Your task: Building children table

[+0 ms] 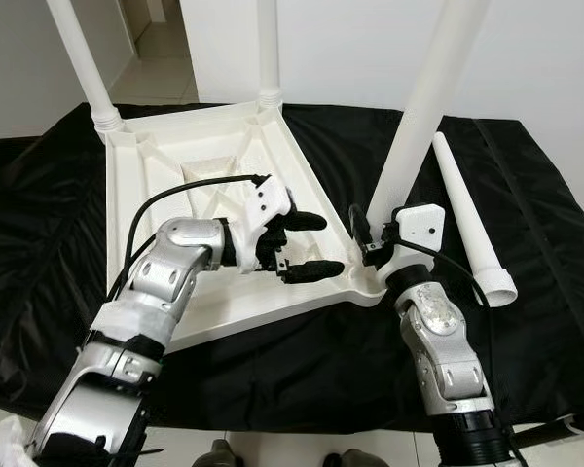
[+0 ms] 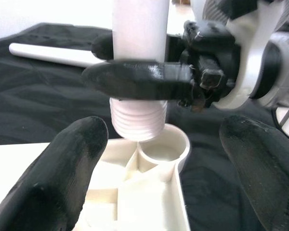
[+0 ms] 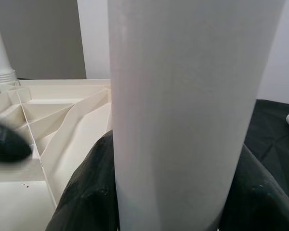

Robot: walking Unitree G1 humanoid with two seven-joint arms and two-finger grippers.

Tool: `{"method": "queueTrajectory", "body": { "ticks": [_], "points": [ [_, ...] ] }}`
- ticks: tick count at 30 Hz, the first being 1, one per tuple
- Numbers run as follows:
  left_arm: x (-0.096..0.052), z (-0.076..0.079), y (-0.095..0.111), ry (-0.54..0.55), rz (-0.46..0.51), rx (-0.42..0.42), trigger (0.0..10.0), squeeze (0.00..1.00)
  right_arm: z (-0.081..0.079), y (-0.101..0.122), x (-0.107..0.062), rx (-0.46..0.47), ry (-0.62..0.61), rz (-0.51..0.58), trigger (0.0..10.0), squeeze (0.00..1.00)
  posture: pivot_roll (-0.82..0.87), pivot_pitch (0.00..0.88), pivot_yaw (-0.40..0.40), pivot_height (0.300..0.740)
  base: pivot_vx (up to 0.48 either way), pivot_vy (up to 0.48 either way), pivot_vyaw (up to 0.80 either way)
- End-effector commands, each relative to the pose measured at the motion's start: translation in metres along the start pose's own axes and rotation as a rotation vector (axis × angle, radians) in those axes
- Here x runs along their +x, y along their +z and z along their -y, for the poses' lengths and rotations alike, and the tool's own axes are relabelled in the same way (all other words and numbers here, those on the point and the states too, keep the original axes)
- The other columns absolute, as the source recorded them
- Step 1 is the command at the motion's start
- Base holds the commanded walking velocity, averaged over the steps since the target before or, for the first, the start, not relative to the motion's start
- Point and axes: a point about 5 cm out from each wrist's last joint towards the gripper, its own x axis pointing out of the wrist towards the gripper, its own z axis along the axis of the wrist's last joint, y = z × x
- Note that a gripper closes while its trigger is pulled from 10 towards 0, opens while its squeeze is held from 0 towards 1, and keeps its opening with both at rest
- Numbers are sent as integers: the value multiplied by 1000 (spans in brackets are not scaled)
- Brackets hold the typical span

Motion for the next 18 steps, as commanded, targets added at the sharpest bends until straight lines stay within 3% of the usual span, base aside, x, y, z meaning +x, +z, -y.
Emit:
{"method": "queueTrajectory", "body": {
  "ticks": [1,10,12,18],
  "points": [
    [-4,-1,0,58,5,-9,10000,0,1,0,-3,13,-1,13,10000,0,15,0,-25,740,0,0,0],
    [1,6,-4,58,3,-2,10000,0,1,-12,-12,27,-8,-24,10000,0,13,0,-25,740,0,0,0],
    [4,13,-5,41,2,-4,10000,0,-1,-30,-20,50,-7,-90,10000,0,8,1,-19,740,0,0,0],
    [3,14,-6,41,-13,-1,10000,0,-2,-46,-25,65,-12,-148,10000,0,13,9,-21,740,0,0,0]
  ]
}}
